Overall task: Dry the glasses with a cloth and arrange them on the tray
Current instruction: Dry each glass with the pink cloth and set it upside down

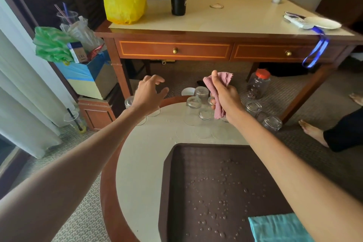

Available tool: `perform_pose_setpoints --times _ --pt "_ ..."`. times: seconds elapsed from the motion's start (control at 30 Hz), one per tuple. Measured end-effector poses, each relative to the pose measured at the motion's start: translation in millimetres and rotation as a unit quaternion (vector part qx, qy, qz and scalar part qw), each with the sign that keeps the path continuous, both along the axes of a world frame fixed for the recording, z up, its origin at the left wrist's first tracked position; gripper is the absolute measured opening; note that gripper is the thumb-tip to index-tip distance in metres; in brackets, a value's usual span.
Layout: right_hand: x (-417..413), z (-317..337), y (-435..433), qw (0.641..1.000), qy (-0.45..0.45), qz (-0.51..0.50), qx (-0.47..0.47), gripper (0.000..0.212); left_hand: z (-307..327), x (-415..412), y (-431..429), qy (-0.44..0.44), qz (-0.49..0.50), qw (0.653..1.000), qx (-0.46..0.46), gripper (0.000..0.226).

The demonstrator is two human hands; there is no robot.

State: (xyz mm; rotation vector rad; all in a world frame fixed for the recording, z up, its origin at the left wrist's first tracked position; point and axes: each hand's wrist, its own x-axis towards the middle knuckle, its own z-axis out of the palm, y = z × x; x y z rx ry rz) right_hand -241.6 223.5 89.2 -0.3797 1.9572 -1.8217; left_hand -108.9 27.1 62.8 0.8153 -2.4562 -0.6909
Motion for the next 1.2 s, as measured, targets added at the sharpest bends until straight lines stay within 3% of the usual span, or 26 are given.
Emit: perform_pose_setpoints --times 0.07,0.2,0.37,0.43,0.67,0.93,1.2 --pt "-4.4 0.9 11.6 0.999 0.021 -0.047 0.001 0.043 7.5 0.7 24.7 0.029 -0.056 0.998 0.020 0.034" --pt "-11.9 2.9 35.8 0.997 0.021 -0.079 0.004 0.037 11.0 -8.7 62.7 -0.032 -0.138 0.990 0.001 0.042" --pt "-12.8 0.2 58.3 0.992 0.079 -0.071 0.068 0.042 -9.5 -36.5 66.3 -0.184 -0.125 0.975 0.024 0.073" --pt "-15.3 -2.9 63.9 0.987 0.096 -0.072 0.106 0.048 -18.4 -45.6 68.1 -0.200 -0.114 0.973 0.035 0.078" --pt "-19.4 -10.7 68.4 0.978 0.143 -0.059 0.139 0.051 -32.1 -62.8 65.5 -0.156 -0.078 0.983 0.059 0.075" --pt "-20.0 -3.6 76.9 0.980 0.141 -0.043 0.133 0.051 -26.6 -53.2 62.3 -0.073 -0.004 0.986 0.149 0.061" --pt "15.1 46.3 99.8 0.977 0.166 -0.030 0.131 0.045 53.7 19.5 72.9 0.010 -0.041 0.973 0.226 0.057"
